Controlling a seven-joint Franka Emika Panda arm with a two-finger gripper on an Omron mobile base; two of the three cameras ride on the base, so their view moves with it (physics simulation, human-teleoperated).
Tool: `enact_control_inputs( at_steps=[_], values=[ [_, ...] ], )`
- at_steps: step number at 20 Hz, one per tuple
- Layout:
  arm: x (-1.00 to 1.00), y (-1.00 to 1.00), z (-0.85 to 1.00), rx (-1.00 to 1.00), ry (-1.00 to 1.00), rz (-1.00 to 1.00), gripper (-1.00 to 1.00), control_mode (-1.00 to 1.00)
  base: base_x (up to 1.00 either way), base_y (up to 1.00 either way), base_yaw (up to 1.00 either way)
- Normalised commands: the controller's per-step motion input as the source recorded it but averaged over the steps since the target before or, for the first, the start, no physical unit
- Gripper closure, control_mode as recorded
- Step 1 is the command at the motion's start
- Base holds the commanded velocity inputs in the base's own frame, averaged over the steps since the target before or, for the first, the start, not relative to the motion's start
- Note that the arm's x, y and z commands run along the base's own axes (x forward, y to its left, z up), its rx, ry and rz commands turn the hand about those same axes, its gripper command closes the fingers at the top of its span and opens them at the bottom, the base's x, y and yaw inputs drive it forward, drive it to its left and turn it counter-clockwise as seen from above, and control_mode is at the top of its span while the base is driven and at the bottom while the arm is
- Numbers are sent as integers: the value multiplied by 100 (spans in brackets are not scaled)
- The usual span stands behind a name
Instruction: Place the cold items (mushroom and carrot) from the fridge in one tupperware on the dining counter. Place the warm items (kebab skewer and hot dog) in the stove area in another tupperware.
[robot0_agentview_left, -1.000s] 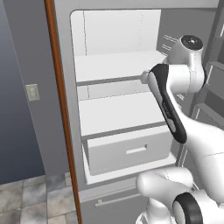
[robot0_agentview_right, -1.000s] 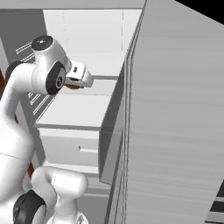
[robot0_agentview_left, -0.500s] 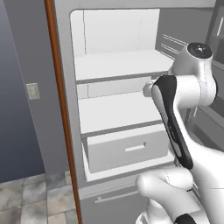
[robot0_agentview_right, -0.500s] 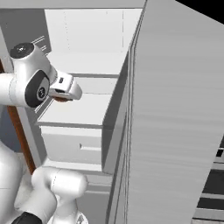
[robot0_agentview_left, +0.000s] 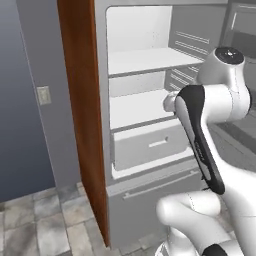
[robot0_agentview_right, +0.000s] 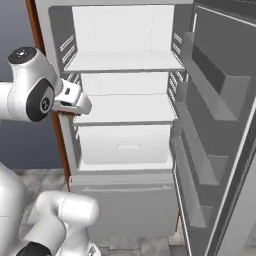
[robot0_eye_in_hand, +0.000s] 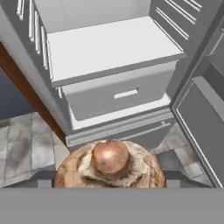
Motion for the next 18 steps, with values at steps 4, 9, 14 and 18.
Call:
enact_control_inputs(
  at_steps=[4, 9, 14, 18],
  values=[
    [0, 0, 0, 0, 0, 0, 100, 100, -91, 64, -54],
    [0, 0, 0, 0, 0, 0, 100, 100, -100, 26, -60],
    [0, 0, 0, 0, 0, 0, 100, 100, -100, 0, -71],
    [0, 0, 0, 0, 0, 0, 100, 100, -99, -10, -78]
  ],
)
